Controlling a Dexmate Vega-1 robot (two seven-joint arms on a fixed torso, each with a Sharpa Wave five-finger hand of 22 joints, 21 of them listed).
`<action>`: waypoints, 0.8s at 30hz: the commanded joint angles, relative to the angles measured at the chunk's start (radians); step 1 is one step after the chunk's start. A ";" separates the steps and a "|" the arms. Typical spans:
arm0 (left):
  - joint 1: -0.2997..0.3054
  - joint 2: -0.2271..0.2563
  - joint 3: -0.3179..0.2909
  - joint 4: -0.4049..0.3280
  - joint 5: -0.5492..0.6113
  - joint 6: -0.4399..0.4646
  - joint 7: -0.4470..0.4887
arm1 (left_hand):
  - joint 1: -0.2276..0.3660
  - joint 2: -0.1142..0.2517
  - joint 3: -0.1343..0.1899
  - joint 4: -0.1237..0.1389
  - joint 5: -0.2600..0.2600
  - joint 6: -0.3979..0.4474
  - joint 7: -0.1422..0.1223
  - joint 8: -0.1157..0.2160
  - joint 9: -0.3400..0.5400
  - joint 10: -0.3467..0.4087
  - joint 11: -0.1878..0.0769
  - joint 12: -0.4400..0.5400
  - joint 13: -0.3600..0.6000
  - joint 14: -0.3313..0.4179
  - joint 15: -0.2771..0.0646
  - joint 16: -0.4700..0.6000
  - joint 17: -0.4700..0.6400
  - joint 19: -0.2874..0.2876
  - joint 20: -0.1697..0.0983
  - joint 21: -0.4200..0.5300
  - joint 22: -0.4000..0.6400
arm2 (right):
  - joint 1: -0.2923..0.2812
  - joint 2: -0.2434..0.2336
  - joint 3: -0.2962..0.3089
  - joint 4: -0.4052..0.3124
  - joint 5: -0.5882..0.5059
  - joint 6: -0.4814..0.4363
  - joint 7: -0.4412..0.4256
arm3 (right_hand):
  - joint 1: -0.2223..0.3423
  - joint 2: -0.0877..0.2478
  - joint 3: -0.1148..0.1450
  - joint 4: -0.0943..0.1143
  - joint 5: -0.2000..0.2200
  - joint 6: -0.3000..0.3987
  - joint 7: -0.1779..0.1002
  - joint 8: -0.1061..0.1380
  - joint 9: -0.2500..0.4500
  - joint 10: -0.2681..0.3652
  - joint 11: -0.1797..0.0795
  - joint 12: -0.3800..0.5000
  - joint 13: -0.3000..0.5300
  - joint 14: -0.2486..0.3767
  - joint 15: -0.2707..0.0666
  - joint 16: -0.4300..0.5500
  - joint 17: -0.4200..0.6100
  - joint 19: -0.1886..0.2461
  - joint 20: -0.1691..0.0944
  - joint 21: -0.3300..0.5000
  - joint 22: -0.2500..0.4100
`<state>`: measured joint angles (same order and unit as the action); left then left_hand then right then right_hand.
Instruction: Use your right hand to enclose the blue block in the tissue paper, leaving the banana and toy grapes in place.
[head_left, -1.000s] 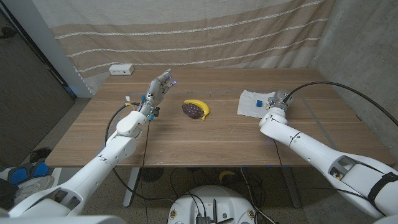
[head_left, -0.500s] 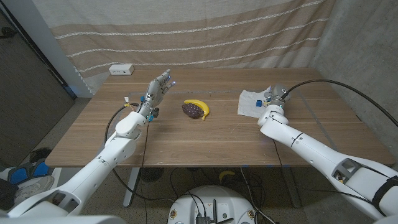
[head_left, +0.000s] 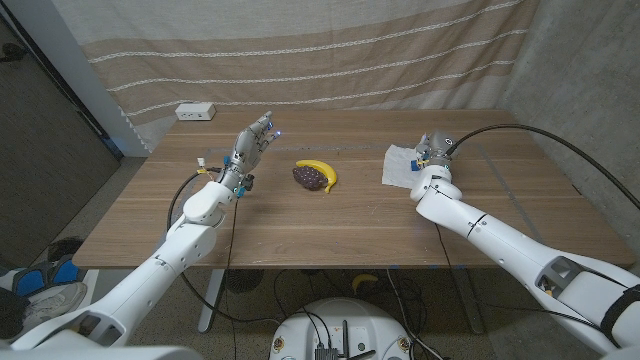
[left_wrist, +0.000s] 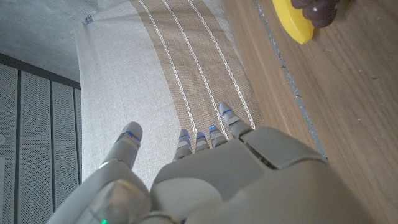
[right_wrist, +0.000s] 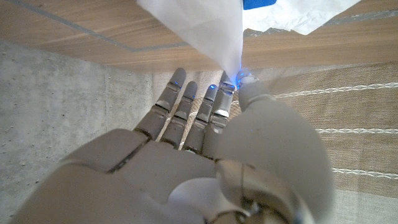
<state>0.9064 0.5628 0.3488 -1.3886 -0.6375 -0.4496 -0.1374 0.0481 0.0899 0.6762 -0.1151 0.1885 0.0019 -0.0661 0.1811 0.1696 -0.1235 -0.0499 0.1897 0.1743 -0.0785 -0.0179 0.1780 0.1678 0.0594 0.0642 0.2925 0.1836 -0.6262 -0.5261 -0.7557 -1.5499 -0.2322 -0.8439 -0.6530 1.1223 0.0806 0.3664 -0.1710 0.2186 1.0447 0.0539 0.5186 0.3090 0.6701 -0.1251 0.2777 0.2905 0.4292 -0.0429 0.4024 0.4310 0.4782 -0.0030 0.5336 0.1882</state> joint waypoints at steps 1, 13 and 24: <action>0.017 0.005 -0.006 -0.017 -0.001 -0.005 0.006 | 0.011 0.037 0.000 -0.006 -0.003 0.002 0.003 0.000 0.006 -0.001 0.006 0.004 0.005 -0.006 0.000 -0.001 0.000 0.009 0.002 -0.001 0.005 | -0.005 0.015 0.008 -0.021 -0.010 0.030 0.017 | -0.001 0.003 0.005 0.001 0.008 0.002 0.012 0.008 0.009 0.011 0.002 0.005 0.003 0.011 -0.155 -0.002 0.002 0.001 0.008 0.006 0.001; 0.029 0.006 -0.010 -0.025 -0.001 -0.008 0.015 | 0.012 0.038 -0.002 -0.008 -0.003 0.002 0.003 0.001 0.006 -0.002 0.007 0.004 0.005 -0.007 0.000 -0.001 0.000 0.010 0.001 -0.003 0.005 | 0.016 0.046 -0.006 0.005 -0.011 0.056 0.037 | -0.004 0.002 0.008 0.003 0.013 0.000 0.015 0.015 0.019 0.012 0.004 0.003 0.005 0.013 -0.153 -0.003 0.003 0.001 0.009 0.009 0.001; 0.030 0.007 -0.012 -0.020 -0.004 -0.006 0.015 | 0.013 0.039 -0.003 -0.011 -0.004 0.003 0.003 0.001 0.006 -0.002 0.006 0.004 0.005 -0.007 -0.001 -0.001 0.001 0.010 0.002 -0.005 0.005 | 0.050 0.087 -0.042 0.063 -0.018 0.051 0.059 | -0.007 0.001 0.007 0.004 0.017 -0.003 0.008 0.020 0.028 0.011 0.004 0.001 0.007 0.013 -0.149 -0.001 0.007 0.001 0.010 0.011 0.002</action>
<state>0.9321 0.5682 0.3404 -1.4100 -0.6392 -0.4559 -0.1246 0.0507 0.0871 0.6719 -0.1193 0.1847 0.0019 -0.0661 0.1811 0.1696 -0.1235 -0.0499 0.1897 0.1743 -0.0785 -0.0180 0.1780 0.1679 0.0594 0.0642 0.2880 0.1836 -0.6035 -0.4717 -0.7709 -1.5288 -0.2435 -0.7931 -0.6169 1.1224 0.0805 0.3689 -0.1682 0.2296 1.0428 0.0626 0.5328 0.3321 0.6770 -0.1179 0.2776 0.2951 0.4362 -0.0501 0.4024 0.4339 0.4784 0.0039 0.5415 0.1887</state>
